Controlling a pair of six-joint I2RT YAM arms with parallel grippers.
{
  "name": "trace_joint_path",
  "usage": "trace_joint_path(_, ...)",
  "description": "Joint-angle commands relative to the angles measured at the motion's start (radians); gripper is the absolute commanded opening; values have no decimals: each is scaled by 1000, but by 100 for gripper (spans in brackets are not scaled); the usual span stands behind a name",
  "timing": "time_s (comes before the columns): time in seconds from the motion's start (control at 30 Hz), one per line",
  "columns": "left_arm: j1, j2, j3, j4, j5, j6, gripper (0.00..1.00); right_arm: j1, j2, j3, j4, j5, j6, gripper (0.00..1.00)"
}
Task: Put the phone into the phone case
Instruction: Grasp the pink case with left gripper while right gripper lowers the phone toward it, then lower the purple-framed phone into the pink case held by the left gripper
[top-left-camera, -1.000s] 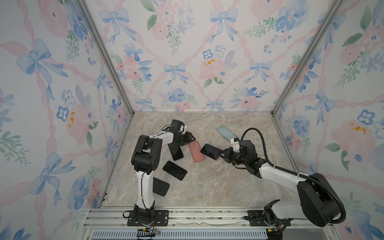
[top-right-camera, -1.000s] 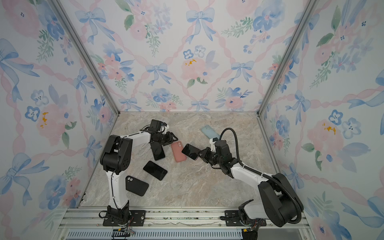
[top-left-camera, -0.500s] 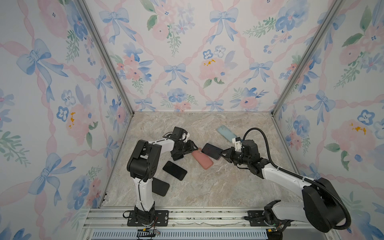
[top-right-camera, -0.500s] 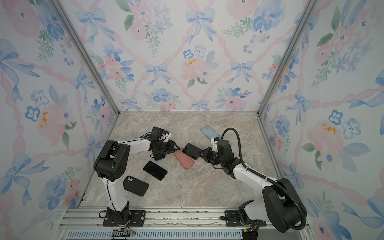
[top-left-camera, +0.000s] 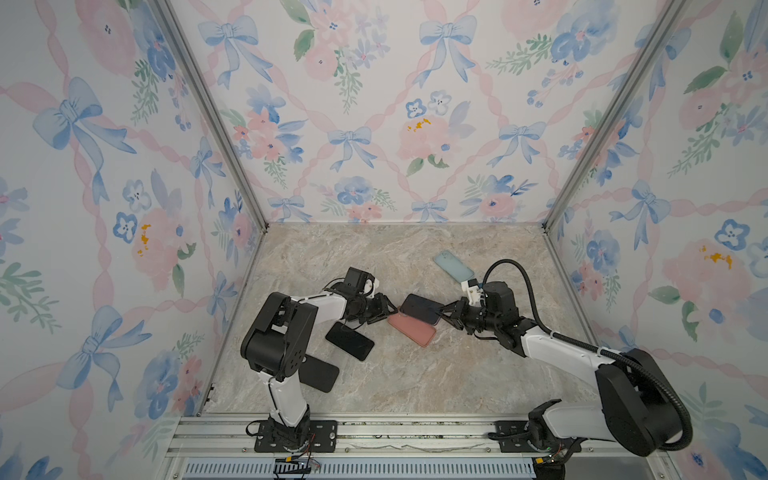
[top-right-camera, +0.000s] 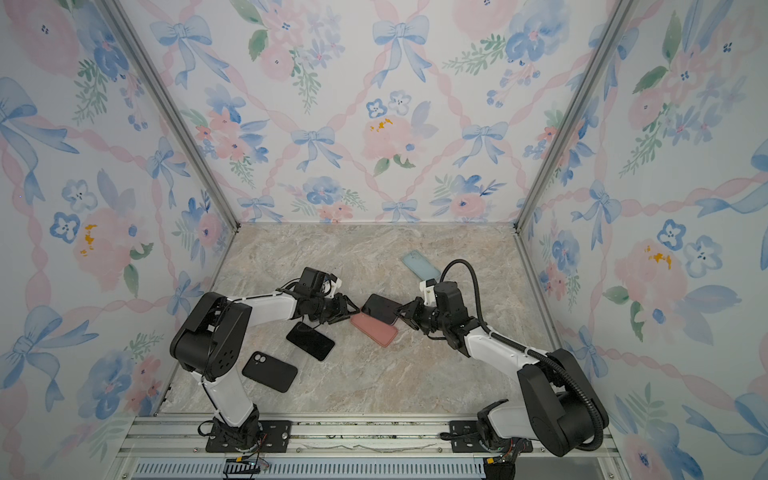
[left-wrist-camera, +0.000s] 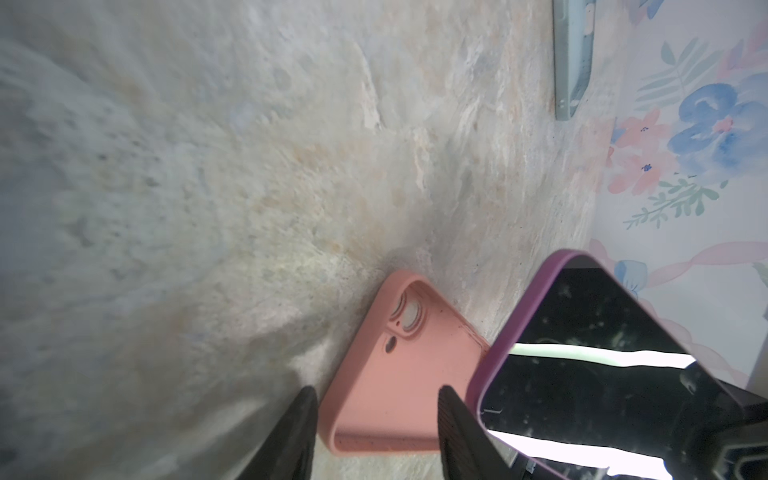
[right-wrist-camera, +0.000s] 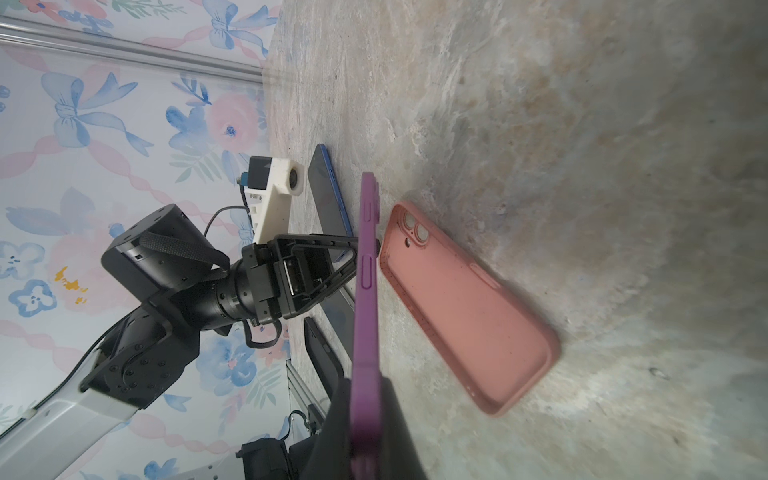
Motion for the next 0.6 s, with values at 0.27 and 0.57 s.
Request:
trace_joint_path(0.27,19,-2,16,76,25,-24,51,7,72,-20,125,-93,65,0)
trace_joint_path(0.57,4,35,1,119,39,-40,53,28,101,-35,142,-90,83,0)
